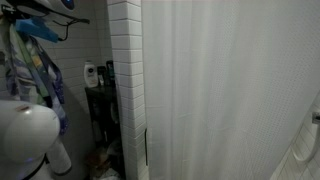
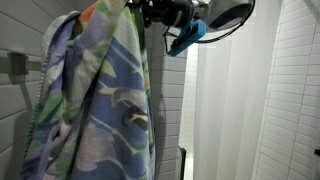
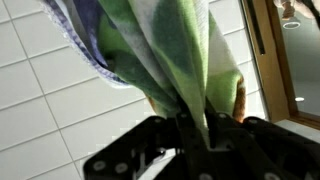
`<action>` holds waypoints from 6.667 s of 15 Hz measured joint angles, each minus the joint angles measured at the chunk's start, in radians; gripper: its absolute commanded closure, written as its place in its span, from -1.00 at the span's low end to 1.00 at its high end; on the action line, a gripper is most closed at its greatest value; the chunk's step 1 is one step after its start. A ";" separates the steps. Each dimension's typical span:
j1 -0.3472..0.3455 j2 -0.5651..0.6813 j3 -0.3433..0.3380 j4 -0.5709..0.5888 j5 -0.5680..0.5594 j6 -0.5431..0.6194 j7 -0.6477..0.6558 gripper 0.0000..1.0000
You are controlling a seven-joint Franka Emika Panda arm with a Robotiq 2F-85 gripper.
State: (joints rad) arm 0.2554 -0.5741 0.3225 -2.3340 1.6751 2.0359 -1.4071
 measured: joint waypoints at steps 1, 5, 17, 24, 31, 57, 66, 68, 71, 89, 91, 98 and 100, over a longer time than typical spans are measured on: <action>0.000 0.010 0.008 0.006 0.008 0.000 -0.002 0.92; 0.000 0.070 0.041 0.039 0.038 0.002 -0.024 0.92; 0.001 0.275 0.079 0.181 0.040 0.026 -0.086 0.92; 0.000 0.344 0.073 0.243 0.040 0.068 -0.099 0.92; 0.003 0.446 0.072 0.308 0.022 0.113 -0.100 0.92; 0.119 0.805 0.053 0.500 -0.196 0.338 0.166 0.92; 0.120 0.805 0.048 0.488 -0.205 0.337 0.196 -0.15; 0.120 0.805 0.041 0.476 -0.206 0.338 0.198 -0.43; 0.118 0.805 0.031 0.462 -0.206 0.338 0.198 -0.84; 0.112 0.556 0.020 0.178 -0.215 0.433 0.232 -1.00; 0.117 0.524 0.033 0.151 -0.215 0.519 0.219 -1.00; 0.147 0.533 0.101 0.128 -0.215 0.846 0.187 -1.00; 0.159 0.552 0.120 0.129 -0.215 0.941 0.185 -1.00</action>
State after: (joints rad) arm 0.4140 -0.0221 0.4425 -2.2047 1.4604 2.9769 -1.2218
